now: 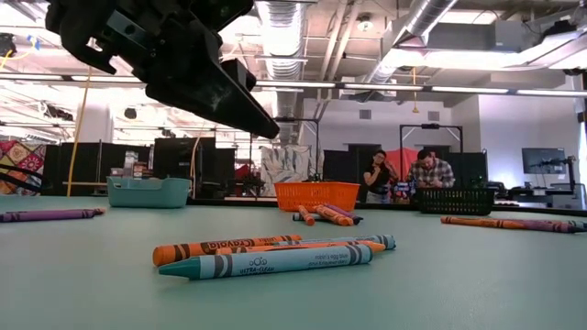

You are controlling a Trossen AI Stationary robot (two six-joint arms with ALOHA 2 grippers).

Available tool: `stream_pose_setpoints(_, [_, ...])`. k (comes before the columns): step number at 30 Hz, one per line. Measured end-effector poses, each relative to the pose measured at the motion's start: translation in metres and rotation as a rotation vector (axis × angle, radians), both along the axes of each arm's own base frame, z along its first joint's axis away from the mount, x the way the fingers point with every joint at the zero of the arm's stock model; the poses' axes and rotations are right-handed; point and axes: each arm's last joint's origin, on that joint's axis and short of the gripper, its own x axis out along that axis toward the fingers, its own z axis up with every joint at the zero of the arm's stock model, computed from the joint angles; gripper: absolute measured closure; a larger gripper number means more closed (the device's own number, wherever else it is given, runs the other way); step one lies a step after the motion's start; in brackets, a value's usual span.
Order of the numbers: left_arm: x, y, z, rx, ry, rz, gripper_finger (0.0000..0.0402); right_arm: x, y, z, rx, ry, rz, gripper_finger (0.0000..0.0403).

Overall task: Sort crayons
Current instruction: Put the orange crayon into the orange bin

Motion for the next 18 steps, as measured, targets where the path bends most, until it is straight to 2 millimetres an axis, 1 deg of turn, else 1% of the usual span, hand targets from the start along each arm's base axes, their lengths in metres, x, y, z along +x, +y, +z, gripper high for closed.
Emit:
stream_pose_setpoints(2, [-0.001, -0.003, 0.000, 0.000, 0.001, -0.006, 0.0294, 0.019, -0.016, 0.005, -0.068, -0.040, 0.038, 0.0403])
stream_pose_setpoints(4, [-0.003, -0.007, 0.000, 0.006, -0.002, -0.006, 0.0294, 0.039, -0.039, 0.012, -0.123, -0.068, 0.059, 0.0403])
stream_pose_setpoints(8, [-0.008, -0.017, 0.000, 0.009, 0.000, -0.011, 0.0294, 0.082, -0.094, 0.031, -0.163, -0.116, 0.086, 0.0403])
stream_pose_setpoints(11, [-0.016, -0.029, -0.003, 0.016, 0.030, -0.026, 0.0294, 0.107, -0.139, 0.046, -0.163, -0.157, 0.113, 0.0403])
stream_pose_setpoints(14, [-0.025, -0.041, -0.006, 0.026, 0.048, -0.024, 0.0294, 0.126, -0.187, 0.056, -0.121, -0.194, 0.135, 0.0403])
stream_pose_setpoints(18, [-0.037, -0.059, -0.006, 0.033, 0.046, -0.020, 0.0294, 0.141, -0.251, 0.058, -0.034, -0.245, 0.157, 0.0403])
